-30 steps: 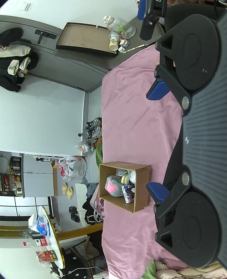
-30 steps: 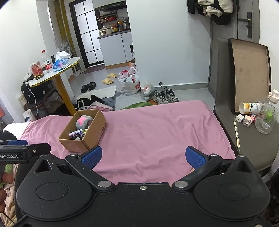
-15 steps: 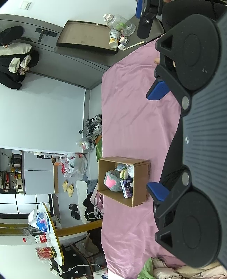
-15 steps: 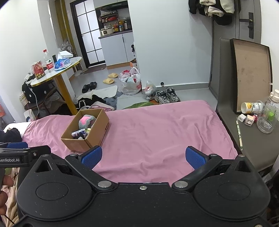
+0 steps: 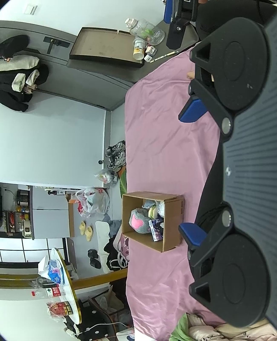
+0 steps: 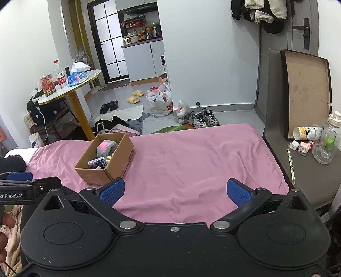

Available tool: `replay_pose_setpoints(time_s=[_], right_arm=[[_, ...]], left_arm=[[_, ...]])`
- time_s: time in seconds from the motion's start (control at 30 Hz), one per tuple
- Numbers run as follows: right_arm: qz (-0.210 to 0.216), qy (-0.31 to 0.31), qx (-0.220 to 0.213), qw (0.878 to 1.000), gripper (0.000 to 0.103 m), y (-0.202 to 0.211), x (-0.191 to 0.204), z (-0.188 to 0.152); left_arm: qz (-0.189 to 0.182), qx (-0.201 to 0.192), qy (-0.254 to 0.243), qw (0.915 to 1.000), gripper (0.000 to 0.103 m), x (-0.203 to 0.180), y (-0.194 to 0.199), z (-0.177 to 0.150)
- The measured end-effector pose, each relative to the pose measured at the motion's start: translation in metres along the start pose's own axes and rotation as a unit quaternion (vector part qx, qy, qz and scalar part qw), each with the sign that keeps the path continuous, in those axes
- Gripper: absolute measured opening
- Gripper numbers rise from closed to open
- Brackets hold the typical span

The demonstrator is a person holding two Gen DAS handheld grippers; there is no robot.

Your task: Organize soft objects

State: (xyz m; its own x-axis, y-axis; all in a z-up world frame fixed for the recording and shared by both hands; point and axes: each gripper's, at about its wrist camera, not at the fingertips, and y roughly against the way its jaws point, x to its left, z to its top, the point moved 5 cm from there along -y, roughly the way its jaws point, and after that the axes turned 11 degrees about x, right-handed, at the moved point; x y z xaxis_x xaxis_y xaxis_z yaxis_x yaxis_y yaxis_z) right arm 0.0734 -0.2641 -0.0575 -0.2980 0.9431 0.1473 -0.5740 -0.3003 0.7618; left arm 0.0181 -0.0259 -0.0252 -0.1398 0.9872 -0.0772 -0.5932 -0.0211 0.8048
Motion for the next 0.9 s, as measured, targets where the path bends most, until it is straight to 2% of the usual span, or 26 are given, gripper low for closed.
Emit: replay_pose_setpoints(time_s=[0.9], right_arm=[[-0.004, 0.006, -0.002, 1.0, 0.103, 0.0006, -0.0009, 0.0003]], left_arm=[[0.01, -0.003, 0.009, 0.9999, 0.1, 0.0062, 0.0003, -0.0005]])
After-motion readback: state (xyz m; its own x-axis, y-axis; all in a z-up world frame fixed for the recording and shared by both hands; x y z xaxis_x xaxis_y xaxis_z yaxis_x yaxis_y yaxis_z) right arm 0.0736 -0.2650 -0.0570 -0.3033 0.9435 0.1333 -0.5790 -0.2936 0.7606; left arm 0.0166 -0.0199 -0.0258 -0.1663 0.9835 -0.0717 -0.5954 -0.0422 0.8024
